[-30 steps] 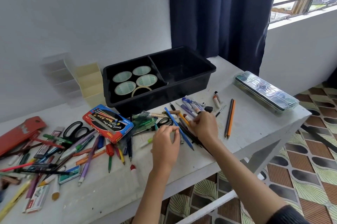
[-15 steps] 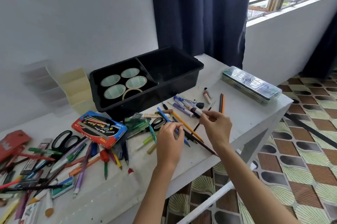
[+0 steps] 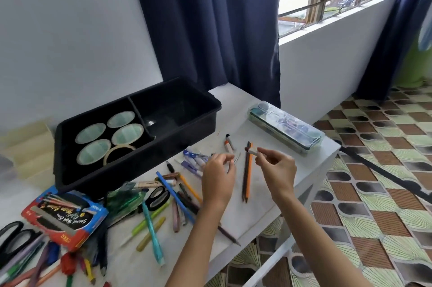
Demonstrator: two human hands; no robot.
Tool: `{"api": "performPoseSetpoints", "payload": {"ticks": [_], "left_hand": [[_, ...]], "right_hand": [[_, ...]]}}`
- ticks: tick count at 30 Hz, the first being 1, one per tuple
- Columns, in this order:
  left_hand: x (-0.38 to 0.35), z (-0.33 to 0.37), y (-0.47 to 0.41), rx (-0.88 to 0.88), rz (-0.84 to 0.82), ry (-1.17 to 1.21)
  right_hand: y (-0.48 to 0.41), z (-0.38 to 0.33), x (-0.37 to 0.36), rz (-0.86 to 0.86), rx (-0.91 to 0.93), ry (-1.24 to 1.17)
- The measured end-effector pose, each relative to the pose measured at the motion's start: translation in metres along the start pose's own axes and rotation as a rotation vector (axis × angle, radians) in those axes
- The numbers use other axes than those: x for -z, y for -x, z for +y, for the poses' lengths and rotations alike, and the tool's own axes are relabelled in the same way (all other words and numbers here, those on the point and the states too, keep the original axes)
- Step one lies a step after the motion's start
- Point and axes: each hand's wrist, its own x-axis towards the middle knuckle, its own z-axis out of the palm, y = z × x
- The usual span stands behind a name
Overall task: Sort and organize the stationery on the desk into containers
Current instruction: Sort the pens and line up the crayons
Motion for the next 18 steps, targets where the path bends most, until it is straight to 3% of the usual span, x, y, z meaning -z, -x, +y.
{"api": "performPoseSetpoints", "payload": {"ticks": [8, 18], "left_hand": [[-0.055, 0.009, -0.057, 0.103, 0.055, -0.188], [-0.072, 0.012, -0.068, 0.131, 0.173, -0.457]], "right_hand": [[-0.059, 0.009, 0.013, -0.086, 0.000, 0.033], [-0.069, 0.022, 0.010, -0.196, 0.055, 0.042]]}}
